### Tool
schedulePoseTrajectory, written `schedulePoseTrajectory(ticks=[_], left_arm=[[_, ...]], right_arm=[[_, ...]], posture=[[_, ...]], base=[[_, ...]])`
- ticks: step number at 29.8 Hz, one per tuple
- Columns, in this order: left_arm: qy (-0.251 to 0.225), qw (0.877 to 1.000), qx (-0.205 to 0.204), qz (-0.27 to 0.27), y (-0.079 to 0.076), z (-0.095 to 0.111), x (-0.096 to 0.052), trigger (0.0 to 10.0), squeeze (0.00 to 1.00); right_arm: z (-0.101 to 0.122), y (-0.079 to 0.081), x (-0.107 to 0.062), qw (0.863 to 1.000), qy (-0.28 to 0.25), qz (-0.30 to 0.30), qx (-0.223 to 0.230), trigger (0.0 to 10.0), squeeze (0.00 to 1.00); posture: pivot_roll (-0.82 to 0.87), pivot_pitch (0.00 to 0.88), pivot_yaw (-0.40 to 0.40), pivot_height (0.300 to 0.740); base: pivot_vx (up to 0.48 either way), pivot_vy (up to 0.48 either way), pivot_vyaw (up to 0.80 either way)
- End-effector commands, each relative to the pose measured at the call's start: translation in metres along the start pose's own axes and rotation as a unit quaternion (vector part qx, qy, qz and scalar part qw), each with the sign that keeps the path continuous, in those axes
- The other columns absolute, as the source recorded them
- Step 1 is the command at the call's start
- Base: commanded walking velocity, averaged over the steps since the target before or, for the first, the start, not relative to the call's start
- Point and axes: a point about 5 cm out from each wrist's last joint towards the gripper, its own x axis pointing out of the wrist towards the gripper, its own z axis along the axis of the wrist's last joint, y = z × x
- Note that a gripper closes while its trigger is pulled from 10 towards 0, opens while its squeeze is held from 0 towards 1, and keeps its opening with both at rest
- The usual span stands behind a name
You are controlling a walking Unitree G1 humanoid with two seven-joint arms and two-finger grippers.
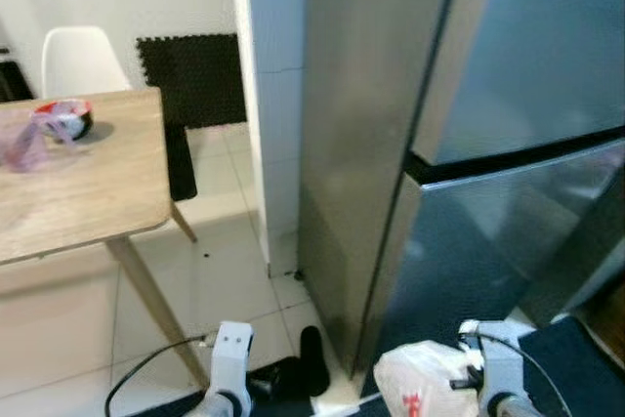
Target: Restocking fridge
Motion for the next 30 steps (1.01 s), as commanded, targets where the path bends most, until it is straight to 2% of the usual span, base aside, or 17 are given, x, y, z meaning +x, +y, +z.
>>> schedulePoseTrajectory(ticks=[1,9,13,18,30], left_arm=[[0.008,1.0,-0.003,-0.001,-0.0016,-0.005,-0.0012,10.0,0.0],[0.004,1.0,-0.003,-0.002,-0.0023,-0.0021,0.0,10.0,0.0],[0.003,1.0,-0.014,0.01,-0.0006,-0.003,-0.0004,10.0,0.0],[0.005,1.0,-0.002,0.005,-0.0003,-0.0043,-0.0013,10.0,0.0],[-0.004,1.0,-0.008,0.014,0.0044,-0.0029,-0.0026,10.0,0.0]], right_arm=[[0.0035,0.0001,0.0001,1.0,-0.011,0.001,0.0,10.0,0.0],[0.0028,0.0011,0.0,1.0,-0.011,0.003,0.0,10.0,0.0],[0.0034,0.0014,0.0,1.0,-0.012,0.004,-0.001,10.0,0.0],[0.0038,0.0027,0.0003,1.0,-0.014,0.004,0.001,10.0,0.0],[0.0012,0.0063,0.0,1.0,-0.015,0.005,0.003,10.0,0.0]], posture=[[-0.04,0.024,-0.079,0.74],[-0.05,0.018,-0.081,0.74],[-0.05,0.013,-0.08,0.74],[-0.05,0.007,-0.077,0.74],[-0.05,0.0,-0.063,0.74]], base=[[0.0,-0.48,0.0],[0.0,-0.444,0.0],[0.0,0.0,0.0],[0.0,0.0,0.0],[0.0,0.0,0.0]])
